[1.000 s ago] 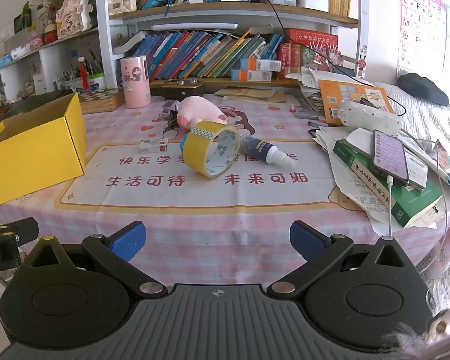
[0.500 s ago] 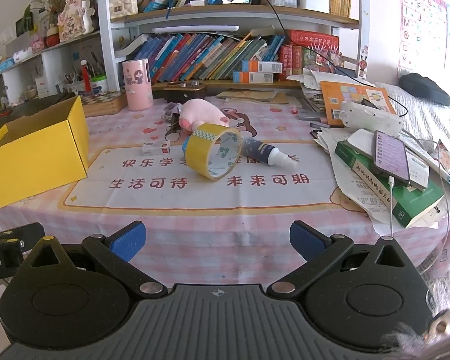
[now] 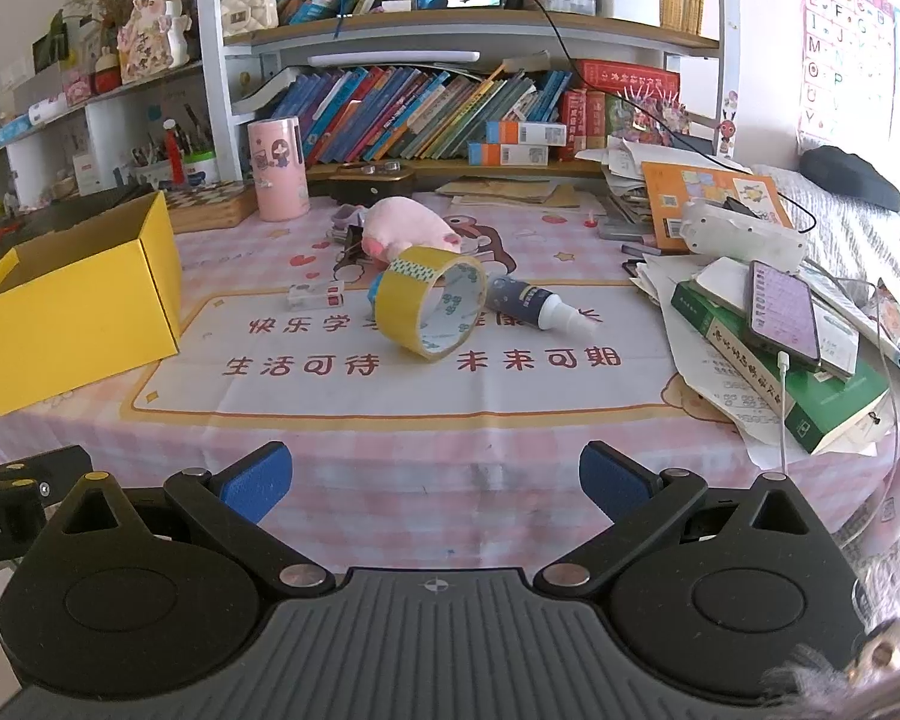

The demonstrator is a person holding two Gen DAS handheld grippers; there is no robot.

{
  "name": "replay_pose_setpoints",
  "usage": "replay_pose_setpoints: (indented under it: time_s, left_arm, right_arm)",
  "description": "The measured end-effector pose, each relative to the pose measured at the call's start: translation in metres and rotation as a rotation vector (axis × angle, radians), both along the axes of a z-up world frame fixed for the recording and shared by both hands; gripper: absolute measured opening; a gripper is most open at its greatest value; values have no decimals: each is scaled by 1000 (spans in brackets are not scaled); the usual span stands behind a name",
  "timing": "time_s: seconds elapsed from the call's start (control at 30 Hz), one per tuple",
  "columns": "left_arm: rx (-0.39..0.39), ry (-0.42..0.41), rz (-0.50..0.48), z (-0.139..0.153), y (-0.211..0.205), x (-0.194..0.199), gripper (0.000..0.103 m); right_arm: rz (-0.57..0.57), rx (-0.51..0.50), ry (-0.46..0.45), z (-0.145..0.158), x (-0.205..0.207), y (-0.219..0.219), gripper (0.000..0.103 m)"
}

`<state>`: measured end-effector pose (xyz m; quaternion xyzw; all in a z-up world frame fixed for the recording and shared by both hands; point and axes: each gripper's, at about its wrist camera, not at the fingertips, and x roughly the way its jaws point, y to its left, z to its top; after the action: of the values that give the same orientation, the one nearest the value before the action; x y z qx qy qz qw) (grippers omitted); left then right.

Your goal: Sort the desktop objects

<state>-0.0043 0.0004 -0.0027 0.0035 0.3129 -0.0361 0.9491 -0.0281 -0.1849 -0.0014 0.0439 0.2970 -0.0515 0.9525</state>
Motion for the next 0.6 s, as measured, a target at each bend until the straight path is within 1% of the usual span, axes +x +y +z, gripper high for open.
replay_pose_setpoints:
  time_s: [0.6]
  left_arm:
    - [-12, -17, -8, 2, 1, -2, 103]
  right_arm:
    - [17, 0, -1, 0, -1, 3, 103]
